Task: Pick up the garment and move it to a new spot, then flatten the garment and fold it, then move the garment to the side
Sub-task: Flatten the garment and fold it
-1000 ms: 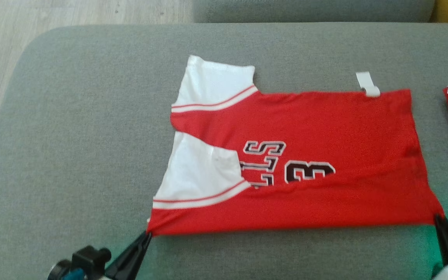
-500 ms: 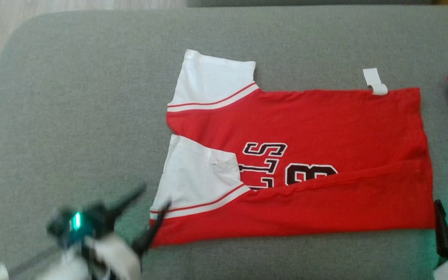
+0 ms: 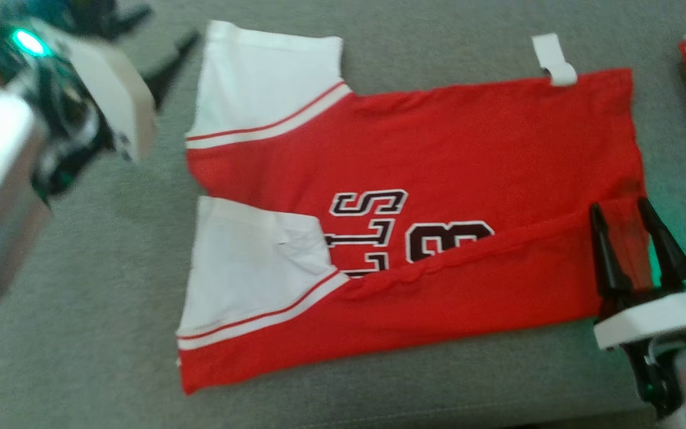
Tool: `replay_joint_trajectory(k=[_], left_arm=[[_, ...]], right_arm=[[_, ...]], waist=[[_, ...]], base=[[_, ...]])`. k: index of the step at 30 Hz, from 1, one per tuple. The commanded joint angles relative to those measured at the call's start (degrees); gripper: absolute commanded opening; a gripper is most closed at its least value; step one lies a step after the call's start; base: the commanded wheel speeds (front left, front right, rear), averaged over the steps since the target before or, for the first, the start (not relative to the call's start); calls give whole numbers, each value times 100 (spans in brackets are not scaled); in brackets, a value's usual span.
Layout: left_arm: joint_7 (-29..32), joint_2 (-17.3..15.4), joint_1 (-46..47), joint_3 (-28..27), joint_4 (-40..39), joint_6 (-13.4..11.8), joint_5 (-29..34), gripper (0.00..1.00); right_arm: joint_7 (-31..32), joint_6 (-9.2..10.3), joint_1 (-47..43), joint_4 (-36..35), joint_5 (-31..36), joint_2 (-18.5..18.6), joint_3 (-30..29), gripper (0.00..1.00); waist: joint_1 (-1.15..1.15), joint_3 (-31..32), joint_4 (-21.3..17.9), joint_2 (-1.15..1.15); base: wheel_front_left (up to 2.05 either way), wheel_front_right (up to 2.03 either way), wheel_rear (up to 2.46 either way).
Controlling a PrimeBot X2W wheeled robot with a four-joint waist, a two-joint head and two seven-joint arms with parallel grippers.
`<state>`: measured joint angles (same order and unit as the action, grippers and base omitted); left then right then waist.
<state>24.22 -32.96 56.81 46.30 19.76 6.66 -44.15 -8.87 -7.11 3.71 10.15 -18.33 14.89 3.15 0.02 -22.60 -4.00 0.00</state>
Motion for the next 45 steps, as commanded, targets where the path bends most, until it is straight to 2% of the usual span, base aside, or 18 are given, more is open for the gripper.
replay_joint_trajectory(k=[1,6,14,28,30,32,33,34,37,42,45], left_arm=[[124,-191,460,-230,60,42,-26,100],[613,-273,1068,-102,839,73,-175,100],[975,-626,1163,90,1440,80,-327,100],[1393,-906,1118,587,855,82,-968,100],[1435,-959,1125,676,712,82,-1043,93],[1464,-1024,1134,763,613,82,-1084,73],[1464,-1024,1134,763,613,82,-1084,73],[1458,-1051,1139,788,589,82,-1100,46],[1252,-1094,1201,815,561,82,-1042,0],[855,-1047,1319,903,621,82,-911,0],[754,-1020,1374,994,640,82,-946,0]], right_arm=[[-62,-37,109,-142,-37,81,167,100],[-151,-37,410,-14,-197,59,471,100],[-346,-37,656,248,-324,0,717,100],[-530,-37,741,503,-321,-38,609,100],[-536,-37,761,501,-306,-40,602,100],[-540,-37,781,500,-297,-42,592,100],[-540,-37,781,500,-297,-42,592,100],[-541,-37,795,500,-292,-46,590,100],[-540,-37,858,488,-276,-52,607,100],[-427,-37,1143,461,-262,51,725,100],[-136,-37,1500,477,-393,160,862,100]], waist=[[-2,-342,-368,0],[-2,-643,-729,0],[-2,-839,-1088,0],[-2,-887,-1175,0],[-2,-881,-1171,0],[-2,-882,-1169,0],[-2,-882,-1169,0],[-2,-882,-1173,0],[-2,-897,-1177,0],[-2,-848,-1148,0],[-2,-788,-1111,0]], base=[[0,0,0],[0,0,0],[0,0,0],[0,0,0],[0,0,0],[0,0,0],[0,0,0],[0,0,0],[0,0,0],[0,0,0],[0,0,0]])
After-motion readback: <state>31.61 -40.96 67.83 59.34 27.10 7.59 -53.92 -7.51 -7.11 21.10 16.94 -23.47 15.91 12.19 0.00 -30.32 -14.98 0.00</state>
